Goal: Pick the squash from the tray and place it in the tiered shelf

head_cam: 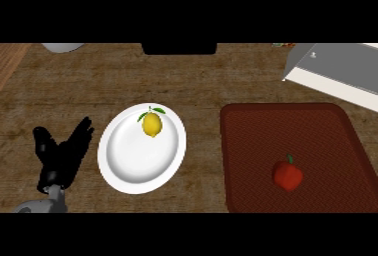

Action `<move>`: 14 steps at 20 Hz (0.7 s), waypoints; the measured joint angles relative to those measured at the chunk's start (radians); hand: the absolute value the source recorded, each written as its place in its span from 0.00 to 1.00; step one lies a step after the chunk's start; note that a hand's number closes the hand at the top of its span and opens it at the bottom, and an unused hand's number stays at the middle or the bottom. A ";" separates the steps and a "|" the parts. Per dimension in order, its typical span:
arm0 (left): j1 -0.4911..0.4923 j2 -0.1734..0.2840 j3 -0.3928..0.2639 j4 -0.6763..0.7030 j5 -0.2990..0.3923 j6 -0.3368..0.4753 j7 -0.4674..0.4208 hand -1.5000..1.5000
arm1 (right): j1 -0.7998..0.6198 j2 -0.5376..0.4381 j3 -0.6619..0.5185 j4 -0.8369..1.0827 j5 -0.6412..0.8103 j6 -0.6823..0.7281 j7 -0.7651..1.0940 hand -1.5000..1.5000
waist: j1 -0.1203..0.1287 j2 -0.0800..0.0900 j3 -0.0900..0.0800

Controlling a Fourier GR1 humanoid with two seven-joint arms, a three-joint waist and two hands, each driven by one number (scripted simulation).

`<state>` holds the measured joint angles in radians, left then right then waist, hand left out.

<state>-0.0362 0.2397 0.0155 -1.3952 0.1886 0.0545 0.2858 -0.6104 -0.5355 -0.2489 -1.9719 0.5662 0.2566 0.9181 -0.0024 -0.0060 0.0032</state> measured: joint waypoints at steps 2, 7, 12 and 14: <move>-0.001 0.003 0.005 -0.004 0.001 -0.007 0.008 0.50 | -0.029 -0.041 -0.062 0.028 -0.039 0.019 -0.004 1.00 | 0.001 0.001 0.000; -0.017 -0.008 0.009 0.017 -0.007 -0.013 -0.002 0.50 | -0.133 -0.127 -0.132 0.197 -0.071 0.020 -0.060 1.00 | 0.007 0.002 0.001; -0.012 -0.011 0.015 0.010 -0.012 -0.022 -0.011 0.50 | -0.216 -0.209 -0.159 0.404 -0.073 0.006 -0.169 1.00 | 0.013 0.004 0.001; -0.011 -0.016 0.016 0.011 -0.016 -0.022 -0.019 0.50 | -0.236 -0.230 -0.164 0.486 -0.077 -0.001 -0.222 1.00 | 0.015 0.004 0.001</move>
<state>-0.0472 0.2242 0.0318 -1.3843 0.1727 0.0329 0.2666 -0.8468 -0.7653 -0.4128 -1.4863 0.4895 0.2558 0.6961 0.0125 -0.0015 0.0037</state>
